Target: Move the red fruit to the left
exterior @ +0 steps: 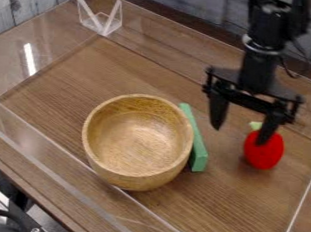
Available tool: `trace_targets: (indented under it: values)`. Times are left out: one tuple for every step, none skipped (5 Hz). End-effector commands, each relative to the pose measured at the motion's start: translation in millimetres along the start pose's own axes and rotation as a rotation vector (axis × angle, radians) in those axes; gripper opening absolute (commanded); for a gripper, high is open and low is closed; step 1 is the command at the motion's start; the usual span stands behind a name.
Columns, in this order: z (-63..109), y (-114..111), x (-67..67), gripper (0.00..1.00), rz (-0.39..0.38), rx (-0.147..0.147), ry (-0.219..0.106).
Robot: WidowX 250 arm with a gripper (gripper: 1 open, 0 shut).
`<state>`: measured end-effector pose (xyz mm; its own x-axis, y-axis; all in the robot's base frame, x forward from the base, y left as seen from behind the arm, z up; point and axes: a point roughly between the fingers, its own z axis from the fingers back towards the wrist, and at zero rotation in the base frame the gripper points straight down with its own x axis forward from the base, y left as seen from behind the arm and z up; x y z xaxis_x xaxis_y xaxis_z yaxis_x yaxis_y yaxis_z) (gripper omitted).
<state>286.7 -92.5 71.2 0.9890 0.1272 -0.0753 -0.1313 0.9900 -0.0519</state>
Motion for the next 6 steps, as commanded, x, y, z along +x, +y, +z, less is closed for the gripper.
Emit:
trace_targets:
  values:
    - [8.9, -7, 2.9, 1.0, 0.083, -0.036, -0.07]
    - [-2.9, -20, 5.8, 1.0, 0.073, -0.047, -0.091]
    - [-14.8, -31, 8.2, 1.0, 0.043, -0.052, -0.106]
    - [-9.4, -32, 14.0, 1.0, 0.073, -0.057, -0.126]
    - [-0.6, -32, 15.9, 1.0, 0.1, -0.058, -0.132]
    - [-10.2, -27, 25.2, 1.0, 0.113, -0.058, -0.141]
